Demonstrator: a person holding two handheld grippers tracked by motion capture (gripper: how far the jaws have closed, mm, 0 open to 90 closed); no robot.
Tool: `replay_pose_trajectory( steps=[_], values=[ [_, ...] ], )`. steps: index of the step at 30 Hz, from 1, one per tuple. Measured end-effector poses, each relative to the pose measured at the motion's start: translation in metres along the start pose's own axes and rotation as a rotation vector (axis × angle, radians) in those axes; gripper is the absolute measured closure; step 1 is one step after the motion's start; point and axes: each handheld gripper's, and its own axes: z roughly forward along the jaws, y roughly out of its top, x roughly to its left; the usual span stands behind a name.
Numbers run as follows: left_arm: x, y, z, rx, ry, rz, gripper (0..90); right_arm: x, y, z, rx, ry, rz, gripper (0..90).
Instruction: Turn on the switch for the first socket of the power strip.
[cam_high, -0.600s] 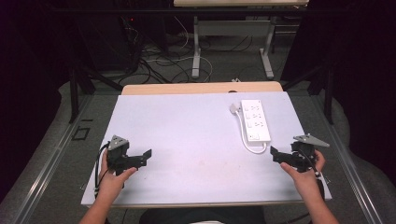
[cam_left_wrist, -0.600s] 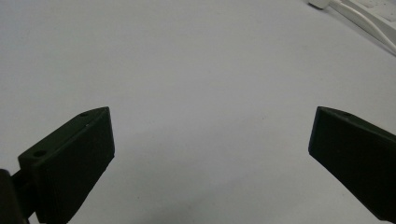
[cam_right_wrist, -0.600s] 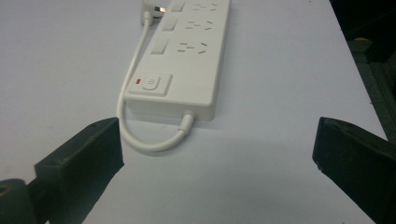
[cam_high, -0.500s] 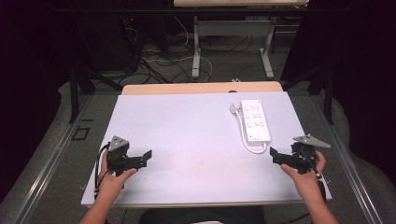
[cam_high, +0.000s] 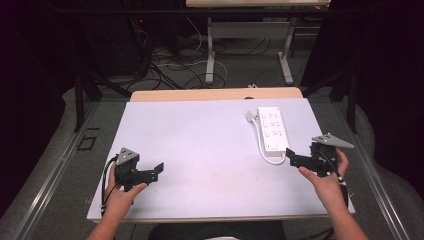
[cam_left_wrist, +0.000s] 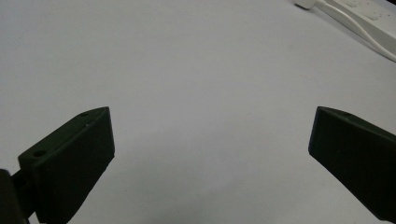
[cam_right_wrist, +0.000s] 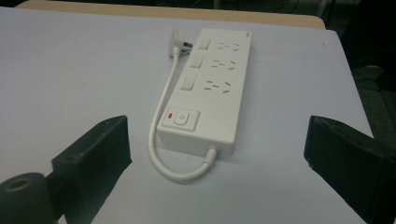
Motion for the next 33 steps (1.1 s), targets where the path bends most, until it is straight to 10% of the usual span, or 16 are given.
replay_pose_trajectory(
  steps=[33],
  values=[
    [0.000,-0.003,-0.001,-0.014,0.007,-0.007,0.8,0.011,0.057,0.027,0.206,0.071,-0.066,14.3]
  ],
)
